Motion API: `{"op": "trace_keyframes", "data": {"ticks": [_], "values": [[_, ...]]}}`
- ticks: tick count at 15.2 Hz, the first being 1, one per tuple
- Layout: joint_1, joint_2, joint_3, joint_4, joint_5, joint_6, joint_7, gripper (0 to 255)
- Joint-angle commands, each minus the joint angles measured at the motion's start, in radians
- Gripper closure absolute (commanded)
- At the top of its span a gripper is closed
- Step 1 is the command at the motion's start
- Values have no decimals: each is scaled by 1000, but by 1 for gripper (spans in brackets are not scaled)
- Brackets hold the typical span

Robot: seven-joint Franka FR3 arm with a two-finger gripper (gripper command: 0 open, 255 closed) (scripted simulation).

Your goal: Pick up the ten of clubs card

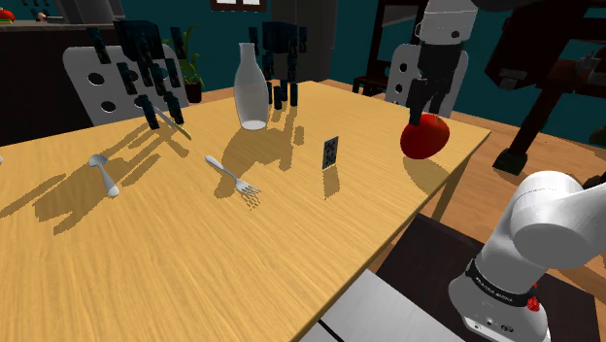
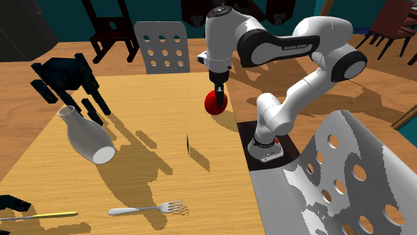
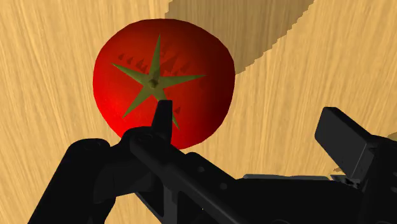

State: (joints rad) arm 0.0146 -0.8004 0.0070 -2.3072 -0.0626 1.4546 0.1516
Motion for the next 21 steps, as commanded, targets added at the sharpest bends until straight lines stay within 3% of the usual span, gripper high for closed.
{"op": "trace_keyframes", "data": {"ticks": [1,12,18,21], "values": [[0,0,0,0,0,0,0,0],[74,-27,160,-237,19,656,101,0],[55,48,284,-297,-35,1034,194,0],[49,57,298,-322,-41,1080,207,0]]}}
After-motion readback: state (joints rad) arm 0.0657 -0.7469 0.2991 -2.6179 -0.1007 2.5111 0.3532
